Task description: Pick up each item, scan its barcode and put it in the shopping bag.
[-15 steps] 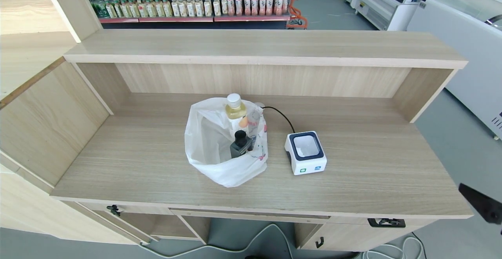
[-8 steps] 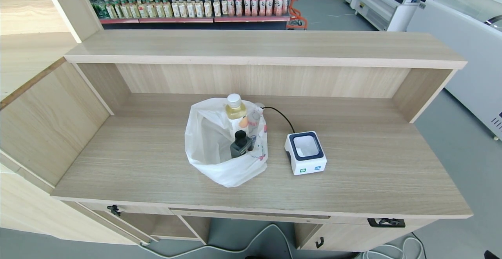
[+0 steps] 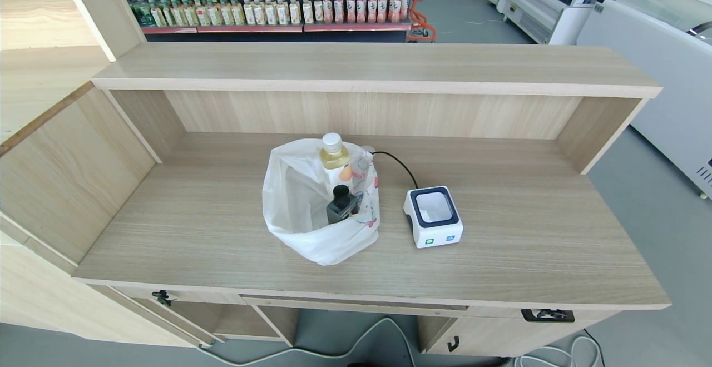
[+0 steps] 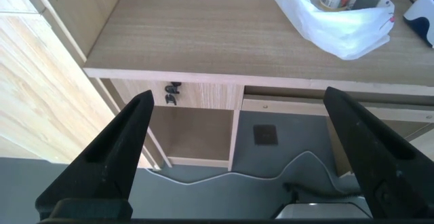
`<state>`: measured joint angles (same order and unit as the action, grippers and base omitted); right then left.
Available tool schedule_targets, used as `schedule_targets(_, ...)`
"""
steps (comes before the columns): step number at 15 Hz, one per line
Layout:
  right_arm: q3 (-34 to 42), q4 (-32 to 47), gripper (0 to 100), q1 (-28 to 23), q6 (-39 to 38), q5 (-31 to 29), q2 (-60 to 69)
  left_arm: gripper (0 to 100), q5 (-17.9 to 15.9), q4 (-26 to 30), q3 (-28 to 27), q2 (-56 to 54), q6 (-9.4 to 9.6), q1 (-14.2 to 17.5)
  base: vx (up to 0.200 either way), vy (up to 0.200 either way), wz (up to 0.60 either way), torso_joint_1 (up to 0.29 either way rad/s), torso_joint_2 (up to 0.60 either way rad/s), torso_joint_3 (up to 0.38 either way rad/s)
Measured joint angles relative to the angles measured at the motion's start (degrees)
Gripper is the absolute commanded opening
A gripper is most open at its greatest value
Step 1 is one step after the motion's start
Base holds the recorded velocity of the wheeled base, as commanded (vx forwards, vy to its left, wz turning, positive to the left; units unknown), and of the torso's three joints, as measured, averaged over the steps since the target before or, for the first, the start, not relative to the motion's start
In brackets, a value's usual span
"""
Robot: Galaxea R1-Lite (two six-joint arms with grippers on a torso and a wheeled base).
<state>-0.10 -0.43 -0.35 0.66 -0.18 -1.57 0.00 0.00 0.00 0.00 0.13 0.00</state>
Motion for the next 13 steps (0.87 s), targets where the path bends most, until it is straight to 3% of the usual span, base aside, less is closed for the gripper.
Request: schedule_targets(13,0.1,0.1,100,0.1,-0.6,-0.1,1.8,100,0.0,0.0,0.0,0.0,0.02,0.0,0.0,0.0,0.0,0.0,0.0,0.0)
